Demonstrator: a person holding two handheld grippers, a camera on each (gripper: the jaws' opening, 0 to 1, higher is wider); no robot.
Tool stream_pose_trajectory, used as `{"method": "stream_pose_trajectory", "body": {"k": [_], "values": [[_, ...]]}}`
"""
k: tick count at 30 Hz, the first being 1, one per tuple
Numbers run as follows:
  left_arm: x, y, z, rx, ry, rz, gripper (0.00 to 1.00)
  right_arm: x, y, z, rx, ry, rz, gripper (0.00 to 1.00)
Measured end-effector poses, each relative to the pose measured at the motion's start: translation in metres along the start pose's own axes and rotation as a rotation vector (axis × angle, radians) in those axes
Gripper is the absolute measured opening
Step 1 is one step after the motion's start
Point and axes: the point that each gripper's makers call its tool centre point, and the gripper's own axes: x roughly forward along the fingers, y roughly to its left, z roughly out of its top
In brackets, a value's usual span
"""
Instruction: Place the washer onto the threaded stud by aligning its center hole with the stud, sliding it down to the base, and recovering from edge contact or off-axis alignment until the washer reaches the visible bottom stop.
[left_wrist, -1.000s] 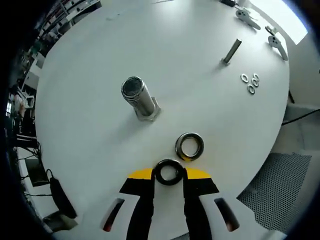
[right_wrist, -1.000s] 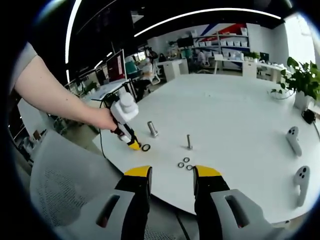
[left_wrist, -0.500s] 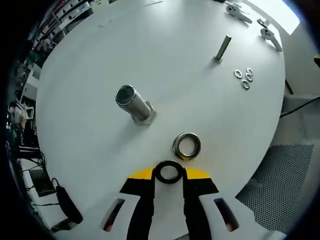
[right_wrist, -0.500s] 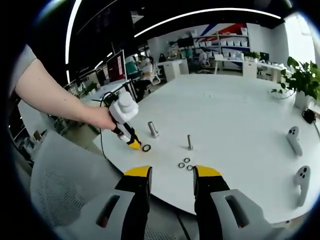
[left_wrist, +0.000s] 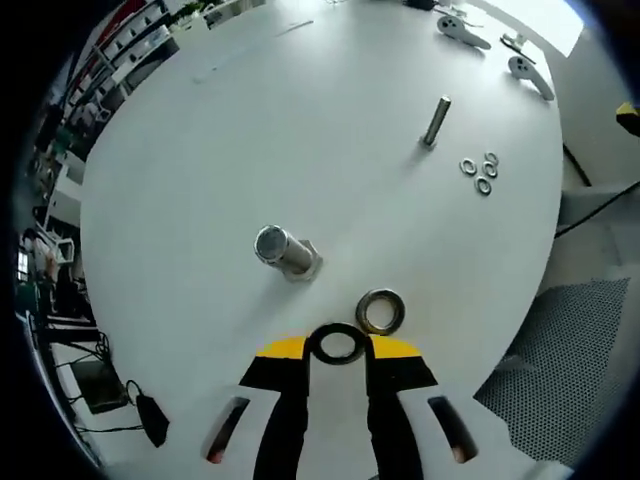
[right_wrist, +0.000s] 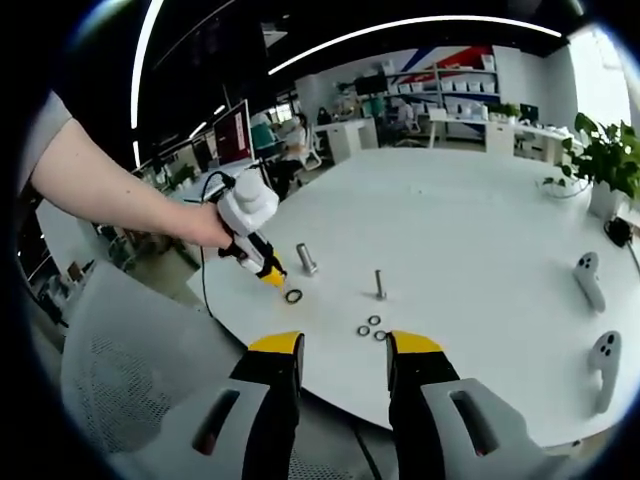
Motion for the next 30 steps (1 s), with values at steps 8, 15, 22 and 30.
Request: {"method": "stream_pose_trajectory", "body": {"k": [8,15,22,30], "values": [[-0.019,0.010,0.018,0.070,-0.046,0.025,0.19,0.001,0.001,-0.001,-0.005,0.006,0.003,0.35],[-0.030,0.019,0.028,0.110,-0.069,0.053,0.19,0.001,0.001,-0.001,-0.006,0.007,0.005,0.35],[-0.037,0.029,0.046,0.124,-0.099,0.066,0.19,0.001,0.001,-0.002,-0.006,0.009,0.004,0.35],[-0.034,0.032,0.059,0.139,-0.087,0.052,0.19,0.001,-0.001,-0.002,-0.004,0.006,0.000,0.35]]}}
